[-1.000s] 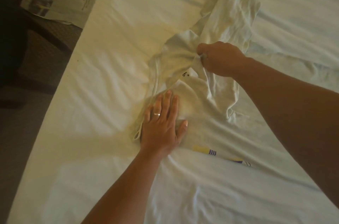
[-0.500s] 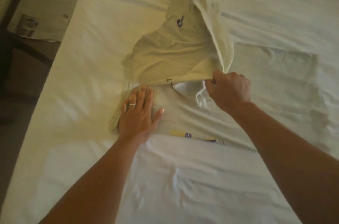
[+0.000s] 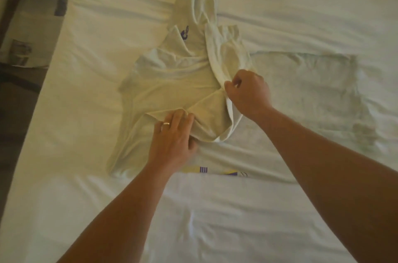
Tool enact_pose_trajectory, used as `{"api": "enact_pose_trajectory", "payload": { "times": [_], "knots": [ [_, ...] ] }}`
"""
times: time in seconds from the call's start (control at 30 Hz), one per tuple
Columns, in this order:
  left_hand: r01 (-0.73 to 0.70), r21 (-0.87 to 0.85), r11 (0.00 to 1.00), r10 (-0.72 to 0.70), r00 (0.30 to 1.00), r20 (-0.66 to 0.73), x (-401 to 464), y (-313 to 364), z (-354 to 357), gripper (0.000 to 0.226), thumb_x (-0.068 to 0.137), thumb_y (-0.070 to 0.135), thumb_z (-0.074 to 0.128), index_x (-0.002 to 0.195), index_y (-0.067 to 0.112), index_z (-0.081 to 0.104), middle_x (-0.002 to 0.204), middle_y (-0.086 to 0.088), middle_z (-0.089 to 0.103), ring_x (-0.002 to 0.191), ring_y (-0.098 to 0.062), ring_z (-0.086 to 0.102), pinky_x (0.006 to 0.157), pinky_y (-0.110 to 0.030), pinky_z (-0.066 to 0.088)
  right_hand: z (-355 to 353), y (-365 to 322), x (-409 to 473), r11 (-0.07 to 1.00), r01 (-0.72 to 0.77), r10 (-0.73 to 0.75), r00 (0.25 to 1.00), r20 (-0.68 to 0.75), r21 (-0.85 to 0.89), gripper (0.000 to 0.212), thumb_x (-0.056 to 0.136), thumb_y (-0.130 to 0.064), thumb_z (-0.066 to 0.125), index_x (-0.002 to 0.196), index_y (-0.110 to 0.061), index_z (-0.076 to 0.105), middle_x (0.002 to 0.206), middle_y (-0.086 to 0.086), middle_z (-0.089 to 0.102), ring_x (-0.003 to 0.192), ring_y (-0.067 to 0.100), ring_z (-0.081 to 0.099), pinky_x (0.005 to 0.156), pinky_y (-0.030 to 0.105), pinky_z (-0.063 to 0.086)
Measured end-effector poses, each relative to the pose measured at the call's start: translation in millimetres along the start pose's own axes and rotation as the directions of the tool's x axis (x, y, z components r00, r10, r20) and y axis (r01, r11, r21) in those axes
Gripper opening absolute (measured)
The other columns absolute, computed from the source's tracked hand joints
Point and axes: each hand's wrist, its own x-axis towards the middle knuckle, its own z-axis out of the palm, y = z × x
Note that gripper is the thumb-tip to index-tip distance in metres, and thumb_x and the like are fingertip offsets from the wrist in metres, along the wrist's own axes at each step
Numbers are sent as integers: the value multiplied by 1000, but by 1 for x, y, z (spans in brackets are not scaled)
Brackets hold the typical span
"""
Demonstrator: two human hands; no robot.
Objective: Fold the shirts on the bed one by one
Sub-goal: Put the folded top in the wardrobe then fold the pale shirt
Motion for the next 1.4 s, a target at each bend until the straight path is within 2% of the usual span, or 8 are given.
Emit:
{"api": "enact_pose_trajectory", "payload": {
  "times": [0.43, 0.57, 0.73, 0.83, 0.97, 1.1, 1.27, 1.4],
  "knots": [
    [101, -50, 994, -97, 992, 81, 0, 0, 32, 75, 78, 48, 52, 149, 24, 48, 157, -10, 42, 141, -34, 42, 103, -49, 33, 33, -28, 72, 959, 25, 10, 992, 123, -282, 29, 91, -29, 58, 115, -13, 64, 111, 9, 61, 102, 30, 60, 73, 33, 37],
    [100, -31, 995, -96, 990, 98, 2, 5, 27, 75, 78, 48, 52, 148, 21, 50, 155, -14, 43, 140, -38, 42, 103, -51, 33, 10, -16, 81, 965, -195, 188, 981, 57, 175, 14, 80, -27, 64, 84, -14, 68, 78, 4, 60, 78, 23, 64, 67, 37, 54],
    [156, 63, 986, -166, 967, 195, 7, 26, 4, 75, 75, 43, 54, 143, 14, 50, 150, -22, 43, 137, -45, 42, 103, -56, 36, -44, 34, 45, 288, -259, 607, 794, 34, 922, 5, 73, -14, 57, 72, -9, 57, 69, 9, 54, 66, 24, 59, 66, 43, 60],
    [187, 100, 977, -207, 947, 246, 10, 38, -6, 77, 71, 42, 63, 140, 11, 51, 147, -27, 44, 134, -48, 44, 102, -58, 39, -57, 84, 2, -164, -205, 760, 597, 256, 965, 13, 81, -10, 54, 91, -7, 62, 85, 10, 63, 80, 28, 68, 66, 40, 62],
    [212, 95, 973, -230, 936, 265, 12, 44, -6, 74, 70, 44, 54, 134, 8, 54, 142, -30, 45, 127, -50, 49, 97, -59, 42, -44, 136, -46, -321, -348, 702, 537, 468, 881, 24, 82, -21, 55, 101, -9, 61, 99, 11, 63, 86, 29, 66, 69, 35, 59],
    [218, 85, 972, -228, 964, 134, 15, 51, -3, 72, 75, 43, 43, 136, 7, 52, 142, -31, 44, 121, -50, 53, 97, -59, 40, -36, 155, -37, -166, -510, 717, 526, 458, 844, 42, 75, -44, 74, 103, -14, 68, 96, 8, 74, 84, 27, 73, 68, 41, 62],
    [-69, 186, 980, 101, 980, -172, 12, 67, 3, 65, 79, 23, 55, 143, 13, 52, 136, -23, 52, 125, -45, 51, 100, -52, 42, -46, 165, -18, 675, -640, 711, 697, -91, 367, 51, 73, -47, 74, 107, -16, 52, 106, 2, 60, 96, 26, 58, 84, 37, 48],
    [-229, 132, 964, 240, 968, -71, 20, 81, 15, 53, 76, 23, 52, 128, 17, 63, 123, -16, 60, 106, -40, 60, 80, -48, 51, -43, 179, -6, 896, -442, 442, 884, -150, 39, 58, 80, -48, 66, 126, -15, 50, 122, 8, 55, 114, 34, 55, 86, 40, 42]
  ]
}}
